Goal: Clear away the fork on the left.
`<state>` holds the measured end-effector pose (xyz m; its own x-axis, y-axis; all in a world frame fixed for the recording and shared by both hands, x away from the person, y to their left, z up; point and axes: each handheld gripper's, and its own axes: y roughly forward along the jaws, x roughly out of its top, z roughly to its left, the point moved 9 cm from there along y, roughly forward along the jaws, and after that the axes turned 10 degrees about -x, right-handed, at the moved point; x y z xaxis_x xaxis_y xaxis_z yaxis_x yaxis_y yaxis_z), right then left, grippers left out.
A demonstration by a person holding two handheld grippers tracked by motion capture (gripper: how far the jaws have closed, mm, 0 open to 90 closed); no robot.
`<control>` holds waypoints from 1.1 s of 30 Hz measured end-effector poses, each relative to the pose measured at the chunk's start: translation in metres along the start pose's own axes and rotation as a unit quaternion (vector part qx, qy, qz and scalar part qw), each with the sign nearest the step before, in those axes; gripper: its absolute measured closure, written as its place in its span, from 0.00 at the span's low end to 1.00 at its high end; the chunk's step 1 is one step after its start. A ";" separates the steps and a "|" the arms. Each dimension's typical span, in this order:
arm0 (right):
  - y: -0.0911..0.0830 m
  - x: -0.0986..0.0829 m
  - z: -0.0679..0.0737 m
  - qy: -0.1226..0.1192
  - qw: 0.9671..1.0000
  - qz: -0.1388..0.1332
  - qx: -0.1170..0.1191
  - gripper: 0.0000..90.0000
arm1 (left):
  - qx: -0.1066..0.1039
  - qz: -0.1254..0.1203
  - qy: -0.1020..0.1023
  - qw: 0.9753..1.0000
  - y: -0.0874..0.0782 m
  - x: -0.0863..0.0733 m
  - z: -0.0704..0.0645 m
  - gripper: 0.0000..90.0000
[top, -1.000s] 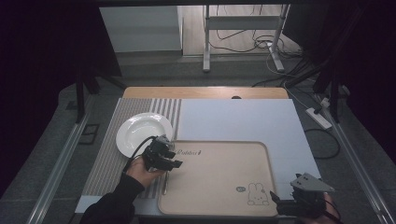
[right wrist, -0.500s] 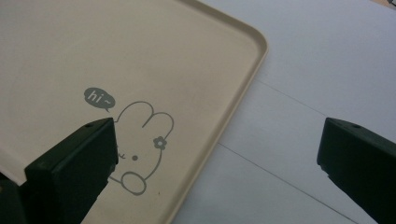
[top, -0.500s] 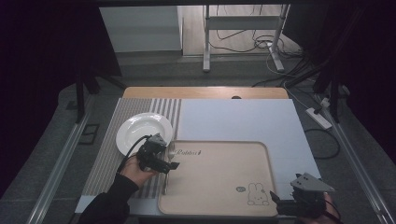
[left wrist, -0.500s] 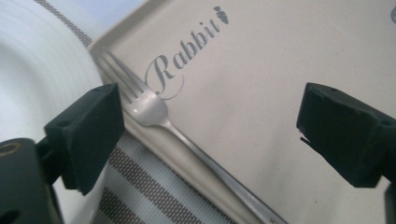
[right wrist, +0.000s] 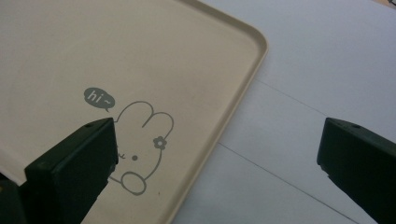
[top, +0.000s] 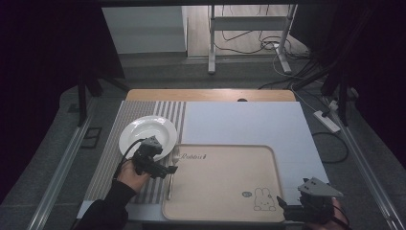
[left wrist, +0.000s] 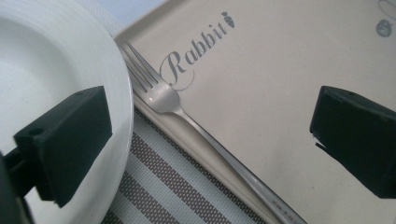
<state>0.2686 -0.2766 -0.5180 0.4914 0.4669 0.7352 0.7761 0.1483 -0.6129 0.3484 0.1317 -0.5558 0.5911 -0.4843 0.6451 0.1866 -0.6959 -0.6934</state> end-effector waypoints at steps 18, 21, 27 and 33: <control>0.000 0.000 0.000 0.000 1.000 0.002 0.000 0.00 | 0.004 -0.023 -0.021 1.000 -0.019 -0.021 0.005 0.00; 0.000 0.000 0.000 0.001 1.000 0.003 0.001 0.00 | 0.007 -0.027 -0.023 0.999 -0.024 -0.024 0.006 0.00; 0.001 0.000 0.000 0.001 1.000 0.002 -0.001 0.00 | 0.008 -0.036 -0.034 0.999 -0.032 -0.033 0.006 0.00; 0.001 0.000 0.000 0.001 1.000 0.003 -0.002 0.00 | 0.007 -0.049 -0.049 0.998 -0.040 -0.042 0.006 0.00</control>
<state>0.2688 -0.2767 -0.5186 0.4965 0.4668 0.7319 0.7744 0.1427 -0.6164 0.3208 0.1830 -0.5577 0.6436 -0.3588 0.6760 0.2588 -0.7293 -0.6334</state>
